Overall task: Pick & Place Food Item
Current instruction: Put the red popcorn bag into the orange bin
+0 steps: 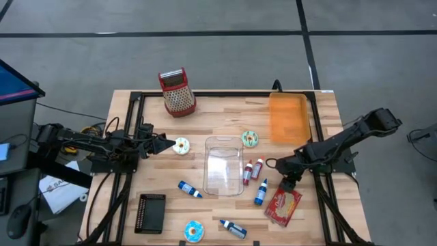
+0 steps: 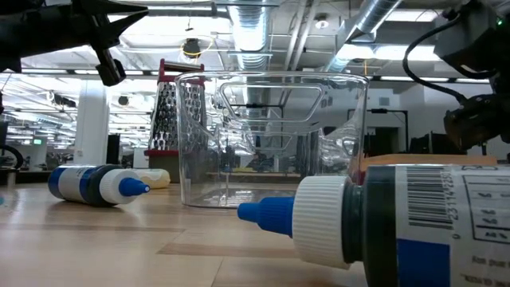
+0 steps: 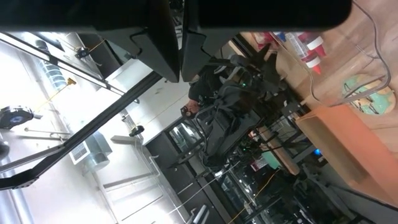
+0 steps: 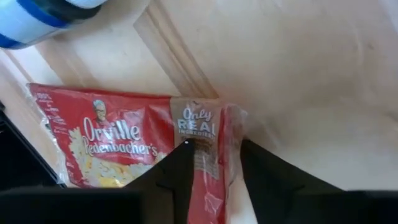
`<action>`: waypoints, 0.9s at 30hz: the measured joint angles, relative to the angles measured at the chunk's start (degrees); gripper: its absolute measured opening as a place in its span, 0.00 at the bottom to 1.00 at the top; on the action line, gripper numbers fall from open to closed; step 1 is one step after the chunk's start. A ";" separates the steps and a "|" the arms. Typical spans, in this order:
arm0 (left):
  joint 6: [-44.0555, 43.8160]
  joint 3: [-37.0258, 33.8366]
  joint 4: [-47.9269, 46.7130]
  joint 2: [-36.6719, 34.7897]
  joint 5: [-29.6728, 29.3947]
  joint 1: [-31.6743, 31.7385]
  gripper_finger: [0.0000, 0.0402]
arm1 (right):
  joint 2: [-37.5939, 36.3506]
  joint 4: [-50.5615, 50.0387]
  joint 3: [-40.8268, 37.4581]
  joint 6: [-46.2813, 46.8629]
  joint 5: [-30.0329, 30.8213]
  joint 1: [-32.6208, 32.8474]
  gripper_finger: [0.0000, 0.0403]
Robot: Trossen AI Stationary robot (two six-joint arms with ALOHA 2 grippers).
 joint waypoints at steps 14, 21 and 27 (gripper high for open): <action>0.27 0.00 -0.02 -0.01 0.07 0.00 0.04 | 1.84 4.70 -0.02 3.64 0.77 0.78 0.00; 0.30 0.00 -0.04 0.00 0.17 0.00 0.04 | 0.57 0.35 5.34 6.56 6.33 4.71 0.00; 0.29 0.00 -0.23 0.00 0.15 0.00 0.04 | 0.69 -9.67 13.17 8.69 13.34 7.91 0.00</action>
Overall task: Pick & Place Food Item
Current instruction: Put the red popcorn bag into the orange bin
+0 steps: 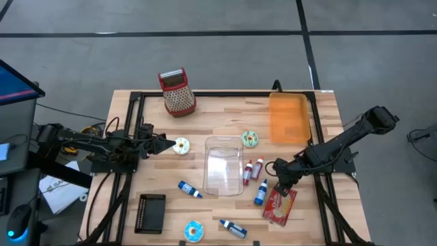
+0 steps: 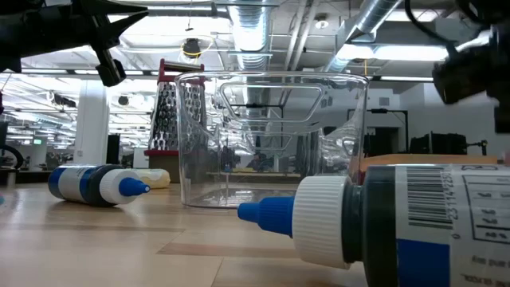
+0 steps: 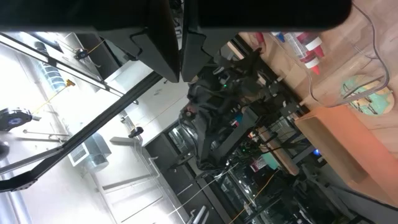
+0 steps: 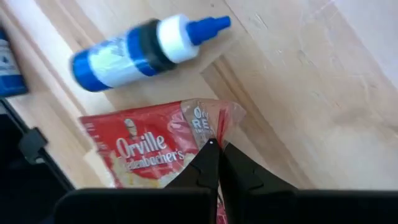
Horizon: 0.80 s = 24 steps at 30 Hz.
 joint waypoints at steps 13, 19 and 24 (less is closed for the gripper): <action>0.02 0.00 -0.01 0.00 -0.05 0.00 0.04 | -0.06 -21.10 16.00 7.76 0.34 9.62 0.00; 0.02 0.00 -0.01 0.00 -0.04 0.00 0.04 | -0.04 -28.30 23.67 14.48 0.47 14.81 0.00; 0.02 0.00 -0.01 0.00 -0.11 0.00 0.04 | -0.04 -37.45 31.05 21.78 7.17 17.76 0.00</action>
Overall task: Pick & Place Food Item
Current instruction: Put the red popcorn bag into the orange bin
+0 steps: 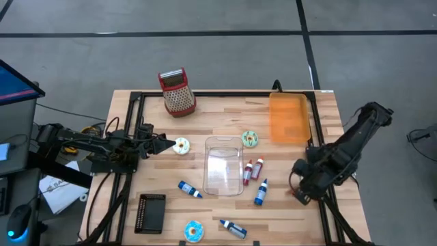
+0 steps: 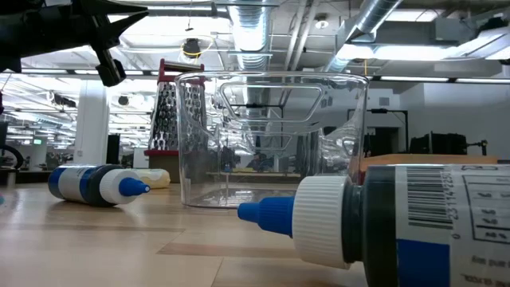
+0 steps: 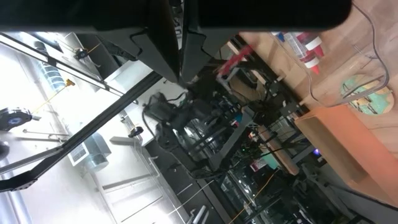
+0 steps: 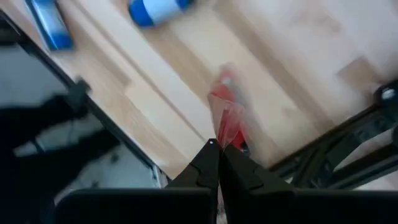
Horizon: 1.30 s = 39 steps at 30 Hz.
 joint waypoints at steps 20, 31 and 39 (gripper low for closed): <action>1.03 0.00 0.00 -0.02 0.00 0.00 0.04 | -0.36 -14.20 8.98 9.32 46.65 -17.75 0.00; 2.60 0.00 0.02 -0.02 0.00 0.00 0.04 | -4.46 -17.00 8.85 8.27 61.06 -37.68 0.00; 3.04 0.00 0.02 -0.02 0.02 0.00 0.04 | -4.23 -14.89 3.85 15.90 62.55 -51.03 0.00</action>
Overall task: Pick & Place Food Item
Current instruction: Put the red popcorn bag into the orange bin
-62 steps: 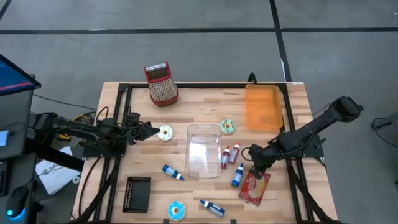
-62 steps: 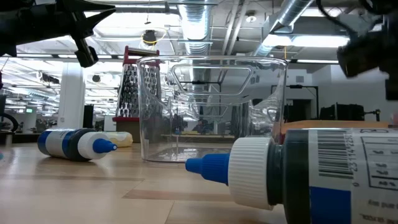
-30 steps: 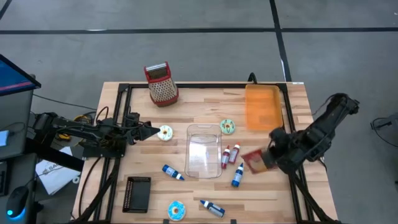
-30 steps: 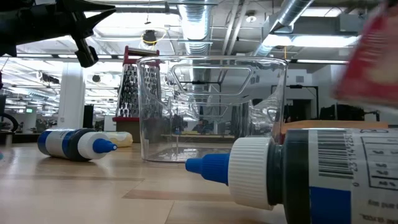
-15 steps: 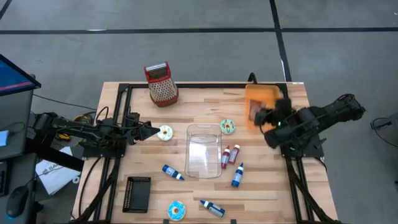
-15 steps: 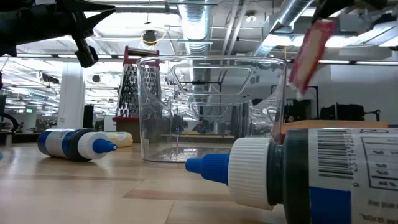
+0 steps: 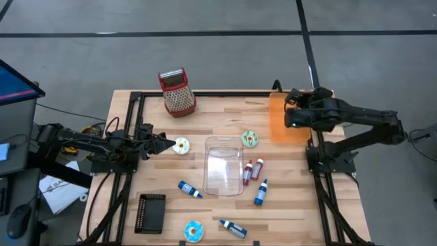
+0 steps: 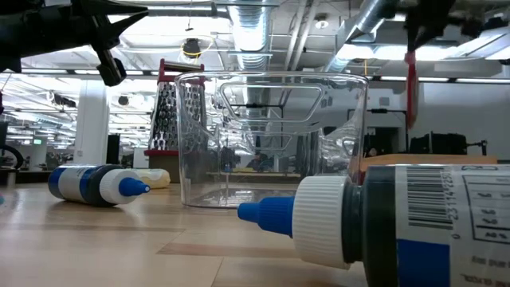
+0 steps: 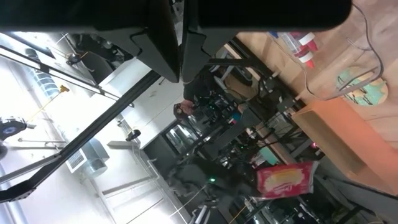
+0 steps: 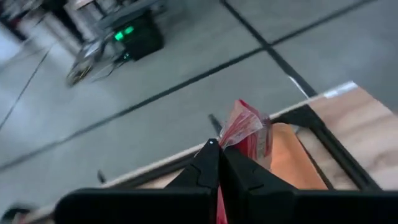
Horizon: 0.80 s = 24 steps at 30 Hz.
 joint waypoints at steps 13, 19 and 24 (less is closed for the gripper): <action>-0.55 0.00 0.81 0.00 1.78 0.00 0.04 | -2.48 35.84 -23.42 4.85 -1.43 -11.05 0.00; -1.95 0.00 1.18 0.00 3.33 0.00 0.04 | -2.37 46.39 -28.13 4.36 -0.46 -15.88 0.00; -2.20 0.00 1.16 0.00 3.41 0.00 0.04 | -2.35 59.50 -33.18 -0.52 -1.90 -18.94 0.00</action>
